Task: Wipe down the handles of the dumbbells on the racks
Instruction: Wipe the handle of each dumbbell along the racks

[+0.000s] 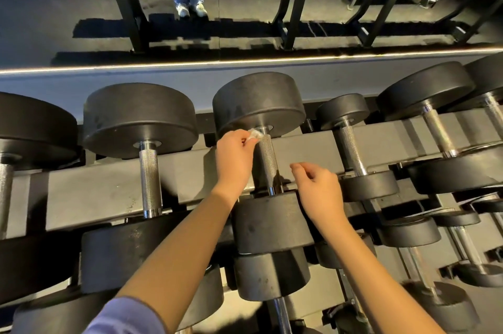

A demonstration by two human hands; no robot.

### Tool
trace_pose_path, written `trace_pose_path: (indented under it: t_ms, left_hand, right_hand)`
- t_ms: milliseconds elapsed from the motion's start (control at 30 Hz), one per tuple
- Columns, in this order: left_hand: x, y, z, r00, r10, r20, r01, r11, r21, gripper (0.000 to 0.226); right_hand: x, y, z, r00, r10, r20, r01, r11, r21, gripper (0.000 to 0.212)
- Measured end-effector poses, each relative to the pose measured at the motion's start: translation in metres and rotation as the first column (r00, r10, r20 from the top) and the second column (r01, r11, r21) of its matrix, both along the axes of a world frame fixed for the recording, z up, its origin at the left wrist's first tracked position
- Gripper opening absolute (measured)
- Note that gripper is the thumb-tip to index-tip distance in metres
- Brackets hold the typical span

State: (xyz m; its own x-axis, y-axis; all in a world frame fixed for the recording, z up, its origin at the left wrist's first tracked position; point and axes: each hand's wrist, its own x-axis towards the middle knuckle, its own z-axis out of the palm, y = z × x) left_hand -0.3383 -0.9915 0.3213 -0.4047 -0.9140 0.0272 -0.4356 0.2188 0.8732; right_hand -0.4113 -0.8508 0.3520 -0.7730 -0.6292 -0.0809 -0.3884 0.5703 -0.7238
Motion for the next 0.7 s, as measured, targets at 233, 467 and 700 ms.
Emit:
trace_pose_path:
  t_ms: [233,467,700]
  left_hand:
    - [0.000,0.007,-0.011,0.993,-0.093,0.067,0.089,0.994,0.064,0.021]
    - [0.005,0.005,-0.004,0.991,-0.126,0.050,0.121,0.988,0.099,0.027]
    - [0.004,0.008,0.002,0.973,-0.212,0.091,0.199,0.971,0.133,0.014]
  right_hand:
    - [0.006,0.008,0.000,1.000,0.002,-0.024,-0.003,1.000,-0.012,0.027]
    - [0.007,0.008,0.003,0.999,-0.006,0.031,0.006,1.000,-0.006,0.029]
    - [0.005,0.007,0.001,0.999,-0.018,0.038,0.018,1.000,0.002,0.031]
